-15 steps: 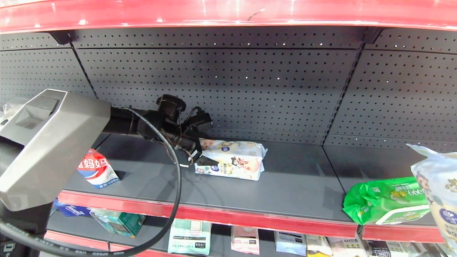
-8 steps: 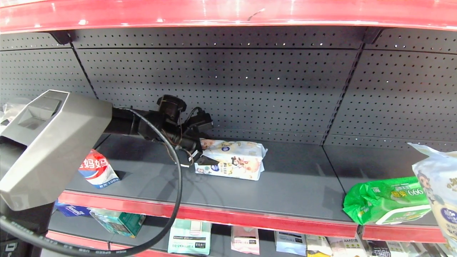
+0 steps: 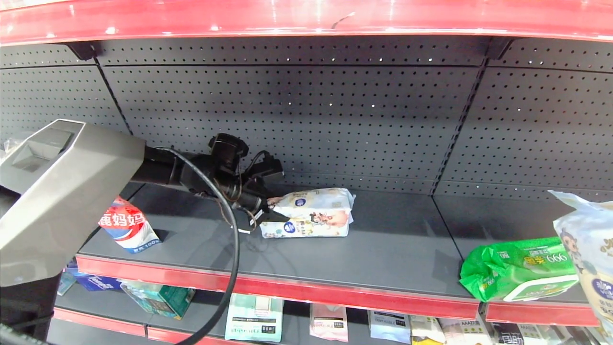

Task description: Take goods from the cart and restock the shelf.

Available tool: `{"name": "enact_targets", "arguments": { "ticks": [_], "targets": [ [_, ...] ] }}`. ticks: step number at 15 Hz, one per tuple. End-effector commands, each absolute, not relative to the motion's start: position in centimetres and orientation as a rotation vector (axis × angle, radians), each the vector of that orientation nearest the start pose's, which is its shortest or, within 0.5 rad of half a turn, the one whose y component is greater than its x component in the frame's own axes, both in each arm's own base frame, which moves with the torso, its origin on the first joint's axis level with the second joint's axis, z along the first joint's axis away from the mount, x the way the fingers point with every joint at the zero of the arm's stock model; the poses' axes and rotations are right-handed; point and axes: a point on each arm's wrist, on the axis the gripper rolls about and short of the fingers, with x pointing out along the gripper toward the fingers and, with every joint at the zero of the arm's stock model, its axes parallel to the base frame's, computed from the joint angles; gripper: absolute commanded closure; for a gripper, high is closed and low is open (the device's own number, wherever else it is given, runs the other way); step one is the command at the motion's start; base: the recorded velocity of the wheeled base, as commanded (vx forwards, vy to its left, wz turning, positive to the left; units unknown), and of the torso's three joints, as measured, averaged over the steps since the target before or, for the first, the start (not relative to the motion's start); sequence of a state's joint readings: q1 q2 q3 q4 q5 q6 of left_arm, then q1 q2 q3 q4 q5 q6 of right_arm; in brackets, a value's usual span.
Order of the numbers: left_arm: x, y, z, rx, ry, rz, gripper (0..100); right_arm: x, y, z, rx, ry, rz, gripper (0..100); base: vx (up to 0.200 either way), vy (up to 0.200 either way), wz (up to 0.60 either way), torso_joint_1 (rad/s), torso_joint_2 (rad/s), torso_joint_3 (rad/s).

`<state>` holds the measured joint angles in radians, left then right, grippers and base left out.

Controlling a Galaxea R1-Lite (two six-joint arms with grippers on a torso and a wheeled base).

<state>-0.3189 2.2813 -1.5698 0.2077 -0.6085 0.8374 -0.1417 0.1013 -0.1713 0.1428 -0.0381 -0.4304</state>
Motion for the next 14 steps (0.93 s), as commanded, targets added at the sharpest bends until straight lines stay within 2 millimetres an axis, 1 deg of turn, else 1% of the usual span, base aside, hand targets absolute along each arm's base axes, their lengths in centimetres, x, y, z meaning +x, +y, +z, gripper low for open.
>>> {"name": "enact_targets", "arguments": {
  "ticks": [1, 5, 7, 9, 14],
  "targets": [
    [39.2, -14.2, 10.8, 0.583, 0.549, -1.2, 100, -2.7, 0.3, 11.1, -0.426, 0.111, -0.161, 100, 0.0, 0.0, 0.0, 0.0, 0.0, 0.0],
    [37.8, -12.1, 11.3, 0.57, 0.555, -1.209, 100, -2.6, 0.3, 10.9, -0.426, 0.117, -0.158, 100, 0.0, 0.0, 0.0, 0.0, 0.0, 0.0],
    [36.7, -10.5, 10.7, 0.591, 0.562, -1.229, 100, -2.6, 0.3, 10.9, -0.426, 0.117, -0.158, 100, 0.0, 0.0, 0.0, 0.0, 0.0, 0.0],
    [35.8, -9.5, 10.1, 0.618, 0.558, -1.245, 100, -2.6, 0.3, 10.9, -0.425, 0.118, -0.158, 100, 0.0, 0.0, 0.0, 0.0, 0.0, 0.0],
    [35.6, -9.3, 10.0, 0.646, 0.515, -1.27, 100, -2.6, 0.3, 10.7, -0.425, 0.124, -0.156, 100, 0.0, 0.0, 0.0, 0.0, 0.0, 0.0]
  ]
}}
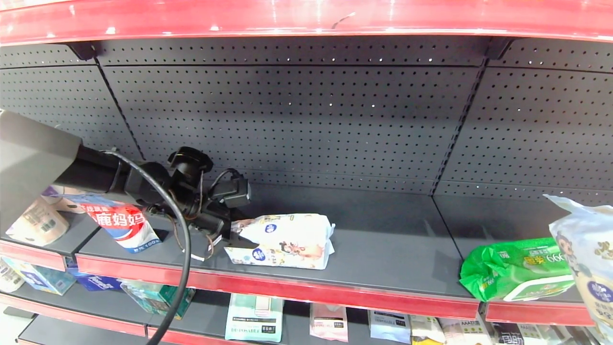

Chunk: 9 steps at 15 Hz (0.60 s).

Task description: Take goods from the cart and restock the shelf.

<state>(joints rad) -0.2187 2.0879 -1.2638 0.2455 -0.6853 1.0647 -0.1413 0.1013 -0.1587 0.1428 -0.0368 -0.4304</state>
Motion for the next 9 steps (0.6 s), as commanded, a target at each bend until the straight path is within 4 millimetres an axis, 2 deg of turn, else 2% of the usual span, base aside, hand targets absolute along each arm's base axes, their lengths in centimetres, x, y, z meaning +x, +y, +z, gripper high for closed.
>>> {"name": "enact_targets", "arguments": {
  "ticks": [1, 9],
  "targets": [
    [35.5, -9.3, 9.9, 0.656, 0.511, -1.279, 100, -2.6, 0.3, 10.6, -0.425, 0.126, -0.156, 100, 0.0, 0.0, 0.0, 0.0, 0.0, 0.0],
    [33.8, -9.0, 9.8, 0.662, 0.53, -1.31, 100, -2.6, 0.3, 10.6, -0.425, 0.128, -0.159, 100, 0.0, 0.0, 0.0, 0.0, 0.0, 0.0]
  ]
}}
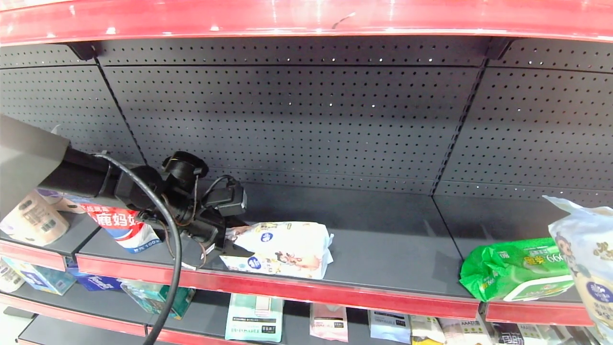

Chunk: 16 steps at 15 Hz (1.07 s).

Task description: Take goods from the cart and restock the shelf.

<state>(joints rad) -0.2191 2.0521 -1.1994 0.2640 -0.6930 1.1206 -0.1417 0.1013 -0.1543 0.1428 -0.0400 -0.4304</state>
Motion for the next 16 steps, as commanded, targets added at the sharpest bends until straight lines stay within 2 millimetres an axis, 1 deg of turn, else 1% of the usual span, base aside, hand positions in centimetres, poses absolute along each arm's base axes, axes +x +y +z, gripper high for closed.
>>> {"name": "enact_targets", "arguments": {
  "ticks": [1, 6, 9, 11, 14, 16],
  "targets": [
    [33.7, -9.0, 9.7, 0.663, 0.531, -1.312, 100, -2.6, 0.3, 10.6, -0.425, 0.127, -0.16, 100, 0.0, 0.0, 0.0, 0.0, 0.0, 0.0],
    [32.8, -8.9, 9.8, 0.66, 0.542, -1.322, 100, -2.6, 0.3, 10.7, -0.425, 0.125, -0.161, 100, 0.0, 0.0, 0.0, 0.0, 0.0, 0.0],
    [32.7, -8.9, 9.6, 0.656, 0.55, -1.323, 100, -2.6, 0.3, 10.7, -0.425, 0.124, -0.161, 100, 0.0, 0.0, 0.0, 0.0, 0.0, 0.0],
    [33.0, -8.8, 9.4, 0.657, 0.547, -1.316, 100, -2.6, 0.3, 10.8, -0.425, 0.122, -0.161, 100, 0.0, 0.0, 0.0, 0.0, 0.0, 0.0],
    [33.4, -8.9, 8.6, 0.629, 0.533, -1.342, 100, -2.6, 0.3, 10.8, -0.425, 0.121, -0.162, 100, 0.0, 0.0, 0.0, 0.0, 0.0, 0.0],
    [33.4, -9.0, 8.6, 0.626, 0.515, -1.344, 100, -2.6, 0.3, 10.8, -0.425, 0.121, -0.163, 100, 0.0, 0.0, 0.0, 0.0, 0.0, 0.0]
  ]
}}
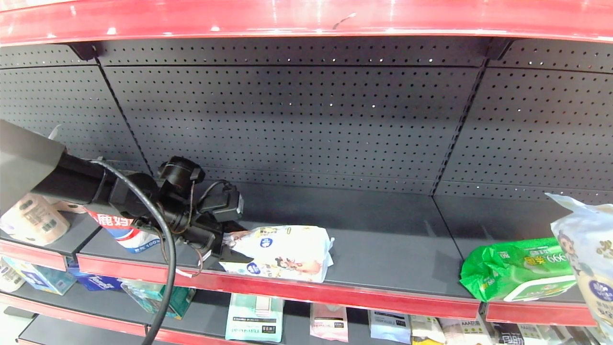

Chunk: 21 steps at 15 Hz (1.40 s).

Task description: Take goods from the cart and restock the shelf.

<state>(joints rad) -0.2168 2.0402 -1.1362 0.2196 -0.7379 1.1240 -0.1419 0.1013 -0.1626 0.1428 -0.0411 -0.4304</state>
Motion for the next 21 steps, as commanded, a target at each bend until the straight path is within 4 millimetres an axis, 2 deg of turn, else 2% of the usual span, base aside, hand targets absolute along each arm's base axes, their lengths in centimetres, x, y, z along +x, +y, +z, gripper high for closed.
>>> {"name": "enact_targets", "arguments": {
  "ticks": [1, 12, 13, 16, 21],
  "targets": [
    [33.4, -9.0, 8.6, 0.626, 0.517, -1.343, 100, -2.6, 0.3, 10.8, -0.425, 0.121, -0.163, 100, 0.0, 0.0, 0.0, 0.0, 0.0, 0.0],
    [33.3, -8.7, 8.3, 0.609, 0.54, -1.333, 100, -2.6, 0.3, 10.7, -0.44, 0.127, -0.161, 100, 0.0, 0.0, 0.0, 0.0, 0.0, 0.0],
    [33.2, -8.7, 8.2, 0.606, 0.545, -1.334, 0, -2.6, 0.3, 10.7, -0.44, 0.127, -0.161, 100, 0.0, 0.0, 0.0, 0.0, 0.0, 0.0],
    [33.2, -8.6, 8.4, 0.607, 0.541, -1.331, 0, -2.6, 0.3, 10.6, -0.44, 0.128, -0.158, 100, 0.0, 0.0, 0.0, 0.0, 0.0, 0.0],
    [33.1, -8.1, 10.5, 0.632, 0.478, -1.298, 0, -2.6, 0.3, 10.6, -0.44, 0.128, -0.159, 100, 0.0, 0.0, 0.0, 0.0, 0.0, 0.0]
  ]
}}
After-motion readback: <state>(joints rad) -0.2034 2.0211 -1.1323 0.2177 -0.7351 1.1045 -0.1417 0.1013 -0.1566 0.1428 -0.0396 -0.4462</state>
